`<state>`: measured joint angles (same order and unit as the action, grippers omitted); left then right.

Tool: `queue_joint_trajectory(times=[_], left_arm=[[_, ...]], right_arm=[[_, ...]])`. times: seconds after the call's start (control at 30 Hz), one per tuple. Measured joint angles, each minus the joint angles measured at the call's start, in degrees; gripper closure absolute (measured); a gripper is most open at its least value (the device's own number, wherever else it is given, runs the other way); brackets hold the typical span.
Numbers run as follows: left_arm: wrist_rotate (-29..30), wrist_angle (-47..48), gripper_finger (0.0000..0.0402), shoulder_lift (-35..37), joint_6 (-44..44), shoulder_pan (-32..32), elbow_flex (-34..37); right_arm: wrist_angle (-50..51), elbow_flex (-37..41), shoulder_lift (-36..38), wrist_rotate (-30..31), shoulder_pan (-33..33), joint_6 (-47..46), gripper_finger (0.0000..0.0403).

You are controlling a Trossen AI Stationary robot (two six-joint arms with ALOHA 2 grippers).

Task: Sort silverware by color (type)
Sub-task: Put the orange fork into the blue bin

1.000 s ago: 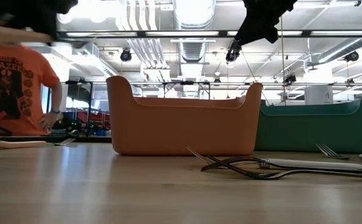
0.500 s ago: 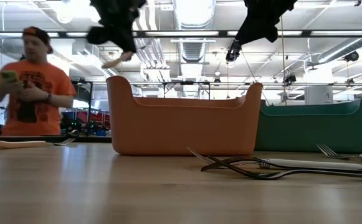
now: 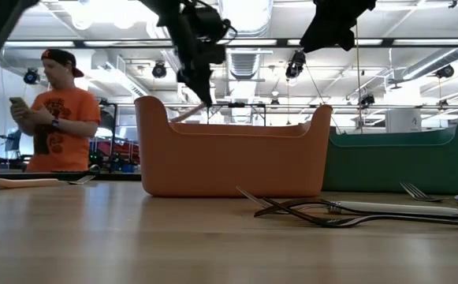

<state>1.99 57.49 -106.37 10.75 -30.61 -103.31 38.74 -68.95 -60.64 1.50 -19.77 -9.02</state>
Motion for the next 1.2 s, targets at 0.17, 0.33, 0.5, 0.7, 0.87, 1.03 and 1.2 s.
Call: queue_joint_trajectory(times=[0.17, 0.33, 0.5, 0.7, 0.87, 1.03, 1.2], left_arm=[[0.0, 1.8, 0.0385, -6.5, 10.3, 0.0, -6.5], [-0.2, 4.3, 0.0385, -12.9, 15.5, -0.1, -12.7], [-2.7, 5.7, 0.0385, -18.6, 17.6, -0.1, -17.8], [-2.8, 8.6, 0.0385, -23.6, 19.5, -0.2, -21.0], [-2.7, 12.6, 0.0385, -26.2, 19.3, -0.5, -21.4], [-2.5, 12.4, 0.0384, -27.4, 18.3, -0.5, -20.7], [-2.0, 11.9, 0.0384, -28.2, 18.2, -0.6, -20.6]], right_arm=[[0.0, 0.0, 0.0, 0.0, 0.0, -1.3, 0.0277], [0.0, 0.0, 0.0, 0.0, 0.0, -2.2, 0.0277], [0.0, 0.0, 0.0, 0.1, 0.0, -3.0, 0.0277], [0.0, 0.0, -0.1, 0.1, 0.0, -4.5, 0.0277], [0.0, 0.0, -0.2, 0.1, 0.0, -4.9, 0.0277], [0.0, 0.0, -0.2, 0.1, 0.0, -5.4, 0.0277], [0.0, 0.0, -0.3, 0.2, 0.0, -5.6, 0.0277]])
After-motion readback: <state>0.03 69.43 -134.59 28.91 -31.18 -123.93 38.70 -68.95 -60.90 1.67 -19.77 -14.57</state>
